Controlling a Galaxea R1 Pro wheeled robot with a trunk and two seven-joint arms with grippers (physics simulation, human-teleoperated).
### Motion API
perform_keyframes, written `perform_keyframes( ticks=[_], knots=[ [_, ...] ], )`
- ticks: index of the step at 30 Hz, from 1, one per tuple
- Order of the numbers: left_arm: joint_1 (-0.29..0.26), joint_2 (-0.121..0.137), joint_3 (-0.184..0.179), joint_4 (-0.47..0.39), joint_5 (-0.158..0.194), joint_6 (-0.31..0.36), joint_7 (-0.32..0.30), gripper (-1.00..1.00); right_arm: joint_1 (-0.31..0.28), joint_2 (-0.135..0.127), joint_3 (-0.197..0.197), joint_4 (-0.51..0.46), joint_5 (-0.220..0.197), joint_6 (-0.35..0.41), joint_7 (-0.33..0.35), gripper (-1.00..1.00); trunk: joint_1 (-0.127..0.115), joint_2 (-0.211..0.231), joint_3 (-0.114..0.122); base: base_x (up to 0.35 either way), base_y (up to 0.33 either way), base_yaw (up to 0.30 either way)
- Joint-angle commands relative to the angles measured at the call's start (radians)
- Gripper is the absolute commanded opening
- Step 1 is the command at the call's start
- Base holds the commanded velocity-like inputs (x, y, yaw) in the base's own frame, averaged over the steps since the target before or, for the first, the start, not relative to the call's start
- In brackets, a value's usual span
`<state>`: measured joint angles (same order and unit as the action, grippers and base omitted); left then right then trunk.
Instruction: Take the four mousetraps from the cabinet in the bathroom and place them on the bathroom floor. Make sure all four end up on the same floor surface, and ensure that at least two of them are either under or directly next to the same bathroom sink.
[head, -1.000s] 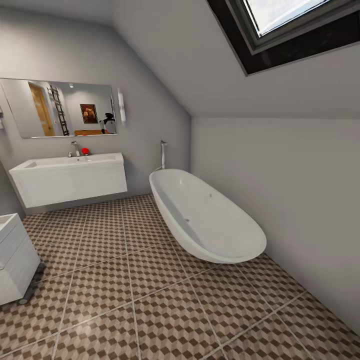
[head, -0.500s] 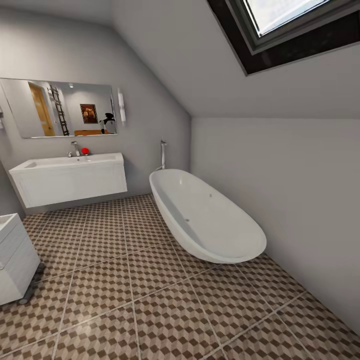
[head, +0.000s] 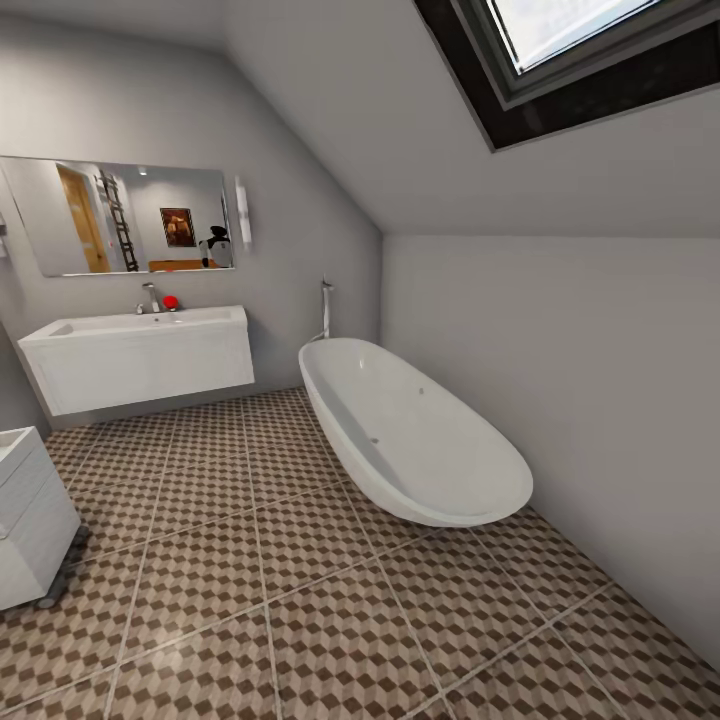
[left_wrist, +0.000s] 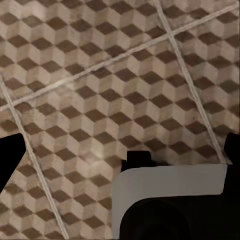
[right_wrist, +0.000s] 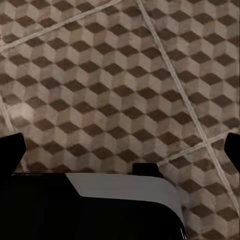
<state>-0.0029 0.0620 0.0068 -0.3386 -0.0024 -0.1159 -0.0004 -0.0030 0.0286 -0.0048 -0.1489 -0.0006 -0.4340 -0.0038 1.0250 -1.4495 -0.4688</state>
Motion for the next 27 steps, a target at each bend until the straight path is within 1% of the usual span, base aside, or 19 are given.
perform_keyframes(
  ticks=[1, 9, 10, 13, 17, 20, 22, 24, 25, 27],
  knots=[
    [0.003, 0.001, 0.001, -0.024, 0.000, -0.001, 0.002, 1.00, 0.000, 0.000, -0.001, -0.011, 0.000, -0.009, -0.001, 1.00, 0.000, 0.000, -0.001, 0.000, 0.000, 0.000],
    [0.003, 0.005, 0.001, -0.151, -0.001, 0.031, 0.034, 1.00, -0.001, 0.001, -0.001, -0.118, 0.001, -0.026, -0.003, 1.00, 0.000, 0.000, -0.001, 0.000, 0.000, 0.000],
    [0.003, 0.005, 0.001, -0.187, -0.001, 0.041, 0.042, 1.00, -0.001, 0.001, -0.001, -0.142, 0.001, -0.028, -0.003, 1.00, 0.000, 0.000, -0.001, 0.000, 0.000, 0.000],
    [0.003, 0.006, 0.002, -0.240, -0.001, 0.058, 0.048, 1.00, -0.001, 0.001, -0.001, -0.183, 0.002, -0.029, -0.003, 1.00, 0.000, 0.000, -0.001, 0.000, 0.000, 0.000],
    [0.003, 0.005, 0.002, -0.315, 0.000, 0.088, 0.053, 1.00, -0.001, 0.001, -0.001, -0.263, 0.004, -0.017, -0.010, 1.00, 0.000, 0.000, -0.001, 0.000, 0.000, 0.000],
    [0.002, 0.004, 0.002, -0.371, 0.000, 0.122, 0.054, 1.00, -0.001, 0.001, -0.001, -0.335, 0.004, 0.019, -0.022, 1.00, 0.000, 0.000, -0.001, 0.000, 0.000, 0.000],
    [0.002, 0.004, 0.002, -0.410, 0.000, 0.151, 0.054, 1.00, -0.001, 0.001, -0.001, -0.386, 0.005, 0.059, -0.033, 1.00, 0.000, 0.000, -0.001, 0.000, 0.000, 0.000],
    [0.001, 0.004, 0.003, -0.451, 0.001, 0.184, 0.054, 1.00, -0.002, 0.002, -0.001, -0.442, 0.005, 0.106, -0.043, 1.00, 0.000, 0.000, -0.001, 0.000, 0.000, 0.000],
    [0.000, 0.003, 0.003, -0.495, 0.002, 0.219, 0.054, 1.00, -0.006, 0.003, -0.001, -0.501, 0.005, 0.156, -0.051, 1.00, 0.000, 0.000, -0.001, 0.000, 0.000, 0.000],
    [-0.001, 0.002, 0.003, -0.544, 0.003, 0.255, 0.054, 1.00, -0.013, 0.004, -0.001, -0.558, 0.005, 0.202, -0.057, 1.00, 0.000, 0.000, -0.001, 0.000, 0.000, 0.000]
  ],
)
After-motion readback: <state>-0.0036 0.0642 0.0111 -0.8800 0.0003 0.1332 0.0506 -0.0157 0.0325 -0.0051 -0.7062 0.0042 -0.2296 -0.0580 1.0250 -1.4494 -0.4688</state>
